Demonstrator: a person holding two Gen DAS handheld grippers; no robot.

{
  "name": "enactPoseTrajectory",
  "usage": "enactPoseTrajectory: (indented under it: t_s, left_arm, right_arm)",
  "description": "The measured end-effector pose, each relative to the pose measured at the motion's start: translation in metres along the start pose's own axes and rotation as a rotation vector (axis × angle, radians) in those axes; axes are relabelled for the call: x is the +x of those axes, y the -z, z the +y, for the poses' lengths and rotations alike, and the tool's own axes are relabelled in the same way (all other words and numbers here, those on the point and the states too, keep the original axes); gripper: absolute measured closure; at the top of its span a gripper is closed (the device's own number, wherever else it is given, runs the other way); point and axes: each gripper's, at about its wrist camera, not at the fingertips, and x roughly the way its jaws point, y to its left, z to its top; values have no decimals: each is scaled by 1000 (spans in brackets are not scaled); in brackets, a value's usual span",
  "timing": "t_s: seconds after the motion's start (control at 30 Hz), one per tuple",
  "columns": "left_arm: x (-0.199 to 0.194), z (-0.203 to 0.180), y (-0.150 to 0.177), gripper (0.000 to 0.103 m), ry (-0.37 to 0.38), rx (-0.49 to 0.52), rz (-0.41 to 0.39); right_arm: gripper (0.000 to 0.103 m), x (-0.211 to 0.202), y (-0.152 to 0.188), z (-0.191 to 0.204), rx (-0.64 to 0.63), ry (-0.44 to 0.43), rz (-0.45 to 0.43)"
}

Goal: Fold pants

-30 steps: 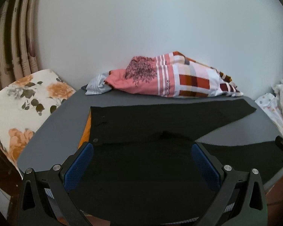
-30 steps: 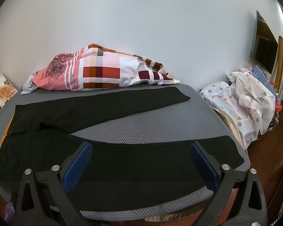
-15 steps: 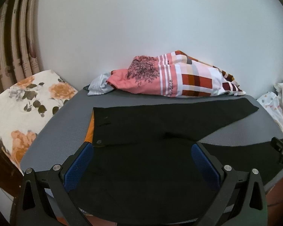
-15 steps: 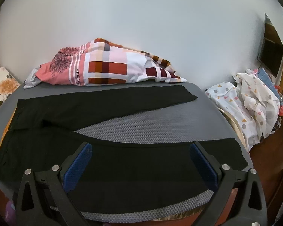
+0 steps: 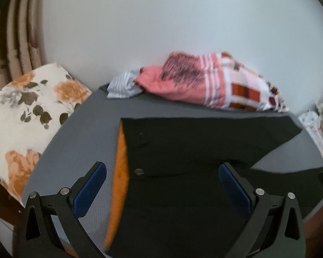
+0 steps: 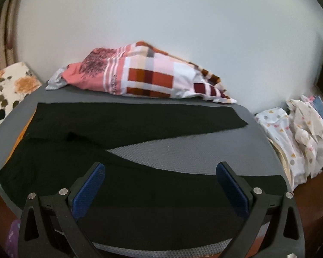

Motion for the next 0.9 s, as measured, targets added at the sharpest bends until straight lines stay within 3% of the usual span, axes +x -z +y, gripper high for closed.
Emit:
enactPoseTrajectory:
  t_s: [0.27,0.3,0.37,0.4,0.5,0.67,0.73,0.9]
  left_arm:
    - [98,60,-27,2,44,60,136]
    - [113,70,-32,5,46,39,142]
    - [140,89,-44,27,88,-6,150]
    - [155,98,-50,28,104,-26,170]
    - [192,115,-64,29,141,-45,215]
    - [247,132,-75,29,152,13,262]
    - [261,134,-74,29,221,27,278]
    - [284,118,-73,29,261,131,280]
  right_arm:
    - [1,38,2,26,-42,-42,109]
    - [1,41,2,29,-48,-41,116]
    - [1,49,2,37,-67,-41,134]
    - [1,52,3,40,-77,-42,144]
    - [1,62,5,47,-103,-40,173]
    - [1,80,8,51,-126,-21,225]
    - [1,84,9,51,-122,-17,239]
    - [1,93,10,54,-120,-21,270]
